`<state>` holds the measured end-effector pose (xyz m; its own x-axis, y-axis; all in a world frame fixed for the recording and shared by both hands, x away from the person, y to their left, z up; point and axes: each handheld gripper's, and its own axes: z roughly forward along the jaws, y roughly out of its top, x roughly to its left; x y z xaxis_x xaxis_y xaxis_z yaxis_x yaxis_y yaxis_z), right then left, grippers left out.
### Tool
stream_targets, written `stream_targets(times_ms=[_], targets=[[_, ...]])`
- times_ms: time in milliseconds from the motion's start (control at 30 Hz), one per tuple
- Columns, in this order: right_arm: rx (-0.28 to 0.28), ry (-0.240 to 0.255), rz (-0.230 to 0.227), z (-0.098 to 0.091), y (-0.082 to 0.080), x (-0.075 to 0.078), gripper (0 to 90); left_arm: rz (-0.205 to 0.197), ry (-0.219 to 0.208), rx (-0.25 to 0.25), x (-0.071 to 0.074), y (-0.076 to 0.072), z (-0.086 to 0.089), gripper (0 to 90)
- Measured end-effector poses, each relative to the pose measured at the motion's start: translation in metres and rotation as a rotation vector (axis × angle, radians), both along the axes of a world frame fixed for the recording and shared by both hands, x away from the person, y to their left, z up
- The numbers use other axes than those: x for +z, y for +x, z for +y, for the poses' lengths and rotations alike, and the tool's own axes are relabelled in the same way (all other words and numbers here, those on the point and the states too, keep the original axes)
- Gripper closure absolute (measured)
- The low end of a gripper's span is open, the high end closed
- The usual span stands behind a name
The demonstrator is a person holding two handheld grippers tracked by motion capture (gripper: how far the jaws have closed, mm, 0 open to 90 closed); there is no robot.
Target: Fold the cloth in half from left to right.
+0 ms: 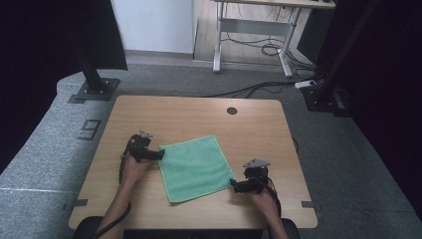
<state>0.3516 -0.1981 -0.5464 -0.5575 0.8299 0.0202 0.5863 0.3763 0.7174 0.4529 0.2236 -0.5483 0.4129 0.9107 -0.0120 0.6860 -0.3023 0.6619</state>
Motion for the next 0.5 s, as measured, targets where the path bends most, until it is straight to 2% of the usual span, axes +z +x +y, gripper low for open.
stream_targets(times_ms=[500], targets=[[0.122,0.045,0.015,0.038,-0.004,0.010,1.4,0.000,0.000,0.002,0.000,0.000,0.000,0.0]])
